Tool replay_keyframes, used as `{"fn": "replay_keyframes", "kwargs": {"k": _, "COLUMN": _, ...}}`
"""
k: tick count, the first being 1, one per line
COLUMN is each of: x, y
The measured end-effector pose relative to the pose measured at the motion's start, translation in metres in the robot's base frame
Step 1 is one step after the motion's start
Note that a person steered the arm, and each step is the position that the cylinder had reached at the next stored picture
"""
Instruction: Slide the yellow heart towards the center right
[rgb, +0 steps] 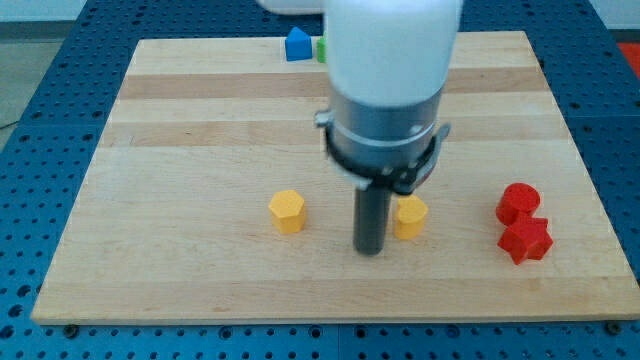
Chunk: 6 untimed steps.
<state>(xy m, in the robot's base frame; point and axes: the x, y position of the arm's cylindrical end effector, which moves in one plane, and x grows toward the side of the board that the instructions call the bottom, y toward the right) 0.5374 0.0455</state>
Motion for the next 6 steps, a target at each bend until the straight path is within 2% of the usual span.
{"fn": "replay_keyframes", "kwargs": {"k": 1, "x": -0.051, "y": 0.033}}
{"fn": "replay_keyframes", "kwargs": {"k": 3, "x": 0.007, "y": -0.006}}
{"fn": "replay_keyframes", "kwargs": {"k": 4, "x": 0.008, "y": 0.025}}
{"fn": "replay_keyframes", "kwargs": {"k": 6, "x": -0.048, "y": 0.084}}
